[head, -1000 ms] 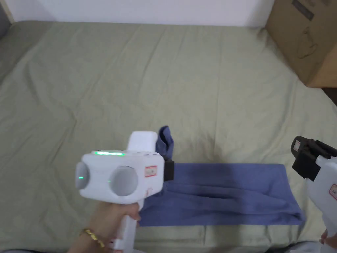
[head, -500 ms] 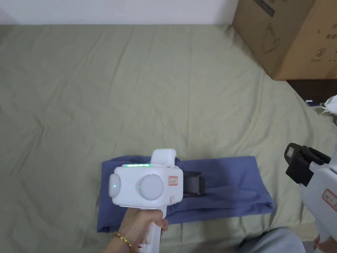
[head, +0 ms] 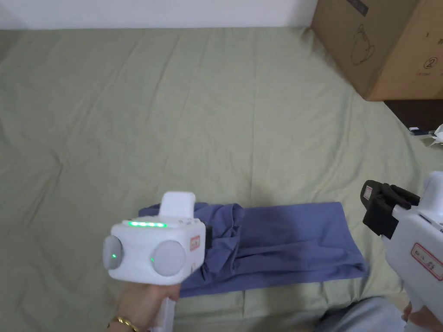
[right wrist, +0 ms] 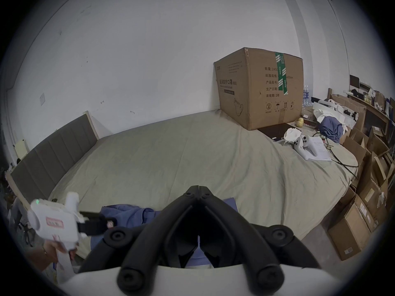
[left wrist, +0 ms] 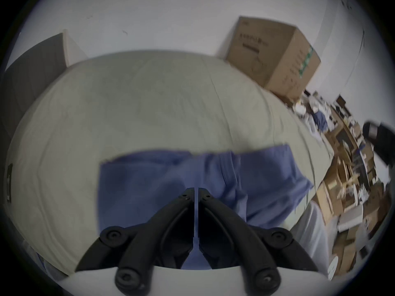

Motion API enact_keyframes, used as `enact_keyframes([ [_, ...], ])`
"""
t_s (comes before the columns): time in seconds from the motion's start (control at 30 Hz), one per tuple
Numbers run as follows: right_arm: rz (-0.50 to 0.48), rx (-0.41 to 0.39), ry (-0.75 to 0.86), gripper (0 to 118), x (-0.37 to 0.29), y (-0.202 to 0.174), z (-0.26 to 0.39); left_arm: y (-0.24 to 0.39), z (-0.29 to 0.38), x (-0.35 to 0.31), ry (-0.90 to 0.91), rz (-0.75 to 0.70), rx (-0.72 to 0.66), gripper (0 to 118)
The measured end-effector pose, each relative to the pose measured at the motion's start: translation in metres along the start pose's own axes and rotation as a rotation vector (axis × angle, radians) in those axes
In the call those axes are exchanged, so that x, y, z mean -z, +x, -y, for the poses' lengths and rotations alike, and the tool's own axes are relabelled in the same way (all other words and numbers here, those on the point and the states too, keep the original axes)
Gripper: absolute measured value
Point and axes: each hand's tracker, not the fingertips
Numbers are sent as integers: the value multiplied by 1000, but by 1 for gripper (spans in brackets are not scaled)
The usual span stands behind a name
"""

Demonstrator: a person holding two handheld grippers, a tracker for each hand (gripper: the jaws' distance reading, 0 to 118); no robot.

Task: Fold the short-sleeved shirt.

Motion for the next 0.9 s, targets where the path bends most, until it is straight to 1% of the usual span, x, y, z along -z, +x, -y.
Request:
enact_keyframes([
  [0.1, 8, -10, -8, 0, -1, 3, 1, 22, 18, 18, -88, 56, 16, 3],
  [0.13, 14, -9, -8, 0, -2, 4, 1, 30, 22, 22, -93, 92, 13, 3],
  [0.17, 20, -6, -8, 0, -2, 6, 1, 38, 25, 24, -88, 92, 18, 3],
  [0.27, 34, 9, -7, 0, -3, 10, -1, 61, 26, 37, -114, 174, 88, 3],
  [0.33, 38, 17, -2, 0, -4, 12, -3, 77, 27, 47, -153, 152, 163, 3],
  [0.4, 40, 22, 9, 0, -7, 12, -6, 85, 28, 53, -144, 107, 222, 3],
  [0.47, 42, 16, 15, 0, -8, 11, -9, 80, 22, 48, -153, 131, 186, 3],
  [0.5, 42, 12, 17, 0, -8, 10, -10, 74, 17, 41, -156, 176, 117, 3],
  [0.53, 40, 10, 19, 0, -8, 10, -11, 68, 12, 33, -135, 253, 45, 3],
  [0.6, 36, 6, 21, 0, -8, 8, -15, 52, -3, 11, -43, 358, -69, 5],
  [0.63, 32, 3, 25, 0, -8, 6, -17, 41, -11, -2, 29, 378, -110, 11],
  [0.67, 29, 0, 27, 0, -8, 4, -18, 31, -18, -13, 87, 376, -133, 23],
  [0.7, 22, -5, 31, 0, -8, 2, -20, 16, -27, -26, 144, 382, -168, 50],
  [0.73, 17, -8, 35, 0, -9, 1, -22, 3, -34, -34, 176, 380, -195, 75],
  [0.77, 13, -14, 39, 0, -9, -2, -24, -16, -43, -43, 203, 377, -229, 91],
  [0.8, 6, -18, 42, 0, -8, -5, -25, -33, -49, -51, 201, 375, -252, 98],
  [0.83, -2, -24, 47, 0, -7, -7, -26, -52, -52, -55, 194, 382, -264, 98],
  [0.87, -4, -29, 50, 0, -6, -9, -27, -67, -55, -57, 193, 386, -271, 114],
  [0.9, -6, -31, 51, 0, -5, -11, -27, -86, -52, -63, 205, 395, -287, 118],
])
